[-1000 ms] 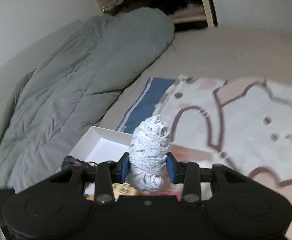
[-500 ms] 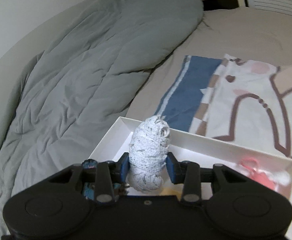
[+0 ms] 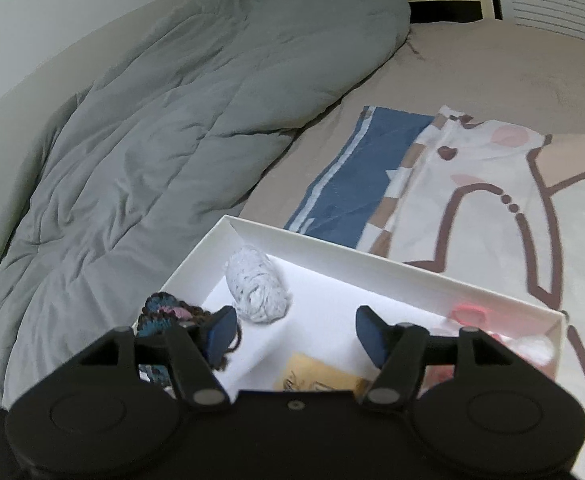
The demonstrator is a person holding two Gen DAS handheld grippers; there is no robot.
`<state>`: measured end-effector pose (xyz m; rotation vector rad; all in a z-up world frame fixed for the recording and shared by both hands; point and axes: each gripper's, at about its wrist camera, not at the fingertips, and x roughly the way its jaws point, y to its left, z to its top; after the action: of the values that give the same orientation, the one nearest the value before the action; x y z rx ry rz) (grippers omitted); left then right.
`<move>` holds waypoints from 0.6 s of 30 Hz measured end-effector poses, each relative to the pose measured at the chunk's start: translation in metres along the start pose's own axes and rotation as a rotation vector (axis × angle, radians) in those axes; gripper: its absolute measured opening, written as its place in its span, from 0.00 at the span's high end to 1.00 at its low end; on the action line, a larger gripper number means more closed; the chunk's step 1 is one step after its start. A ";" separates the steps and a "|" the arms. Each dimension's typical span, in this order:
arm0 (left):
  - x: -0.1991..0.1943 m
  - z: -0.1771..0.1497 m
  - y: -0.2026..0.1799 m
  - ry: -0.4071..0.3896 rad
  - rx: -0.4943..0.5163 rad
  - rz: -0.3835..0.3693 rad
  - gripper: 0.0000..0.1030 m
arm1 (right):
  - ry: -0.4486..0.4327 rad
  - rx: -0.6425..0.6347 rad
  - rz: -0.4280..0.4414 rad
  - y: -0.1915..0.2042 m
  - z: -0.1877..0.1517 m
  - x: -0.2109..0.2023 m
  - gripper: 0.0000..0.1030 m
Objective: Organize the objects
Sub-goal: 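Release the knit roll into the tray with right gripper while left gripper lowers the block, then lower the wooden block into the tray and open the left gripper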
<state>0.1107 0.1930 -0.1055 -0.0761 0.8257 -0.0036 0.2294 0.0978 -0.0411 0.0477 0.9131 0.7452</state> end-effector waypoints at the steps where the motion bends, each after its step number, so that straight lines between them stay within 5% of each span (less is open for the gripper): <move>1: 0.000 0.002 0.000 0.006 -0.008 0.003 0.11 | -0.004 -0.003 -0.002 -0.002 -0.001 -0.004 0.35; 18: 0.020 0.018 -0.002 -0.019 0.004 0.094 0.11 | -0.031 -0.011 -0.013 -0.027 -0.017 -0.042 0.35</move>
<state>0.1377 0.1918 -0.1079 -0.0331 0.8098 0.0842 0.2158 0.0473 -0.0317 0.0434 0.8786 0.7352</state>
